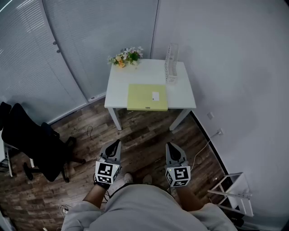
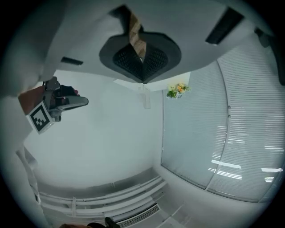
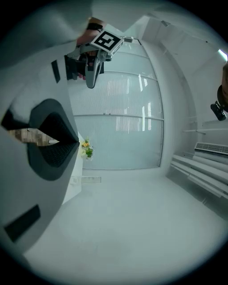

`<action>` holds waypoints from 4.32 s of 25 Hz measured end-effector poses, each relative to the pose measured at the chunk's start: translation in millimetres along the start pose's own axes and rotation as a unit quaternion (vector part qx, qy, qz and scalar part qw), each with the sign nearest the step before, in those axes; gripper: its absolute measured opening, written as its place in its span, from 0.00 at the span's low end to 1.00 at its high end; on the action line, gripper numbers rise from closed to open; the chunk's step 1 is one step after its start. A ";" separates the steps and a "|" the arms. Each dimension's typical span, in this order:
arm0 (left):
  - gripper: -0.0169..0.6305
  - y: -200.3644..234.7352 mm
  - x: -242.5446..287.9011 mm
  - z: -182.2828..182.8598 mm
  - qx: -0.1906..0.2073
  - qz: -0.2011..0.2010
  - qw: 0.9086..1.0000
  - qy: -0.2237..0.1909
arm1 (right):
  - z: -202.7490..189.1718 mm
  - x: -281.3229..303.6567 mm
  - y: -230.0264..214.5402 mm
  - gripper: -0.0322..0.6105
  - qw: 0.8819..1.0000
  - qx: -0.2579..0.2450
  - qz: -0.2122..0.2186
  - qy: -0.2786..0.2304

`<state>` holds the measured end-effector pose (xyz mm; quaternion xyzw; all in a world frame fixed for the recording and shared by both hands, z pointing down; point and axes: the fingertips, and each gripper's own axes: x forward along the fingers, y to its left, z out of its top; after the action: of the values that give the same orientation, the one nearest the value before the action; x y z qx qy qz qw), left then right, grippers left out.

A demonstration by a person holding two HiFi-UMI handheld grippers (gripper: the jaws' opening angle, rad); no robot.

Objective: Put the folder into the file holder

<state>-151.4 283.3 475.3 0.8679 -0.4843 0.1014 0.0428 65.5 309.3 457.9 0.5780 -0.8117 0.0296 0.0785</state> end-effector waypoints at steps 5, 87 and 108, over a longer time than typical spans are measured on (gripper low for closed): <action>0.04 2.8 0.2 0.1 0.001 0.006 1.000 -0.002 | 7.3 1.4 1.5 0.26 1.000 0.011 0.015 -0.021; 0.04 248.0 282.0 -21.1 0.071 -0.059 0.983 0.159 | -290.7 426.7 -109.5 0.55 0.620 0.766 -0.163 -0.050; 0.04 225.9 309.7 -16.1 0.065 -0.116 0.982 0.136 | -286.2 344.5 -109.2 0.40 0.675 0.722 -0.146 -0.048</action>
<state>-187.4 -90.7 553.0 0.8973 -0.3621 0.2443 0.0635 85.0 -8.6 791.1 0.5664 -0.4458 0.5669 -0.3988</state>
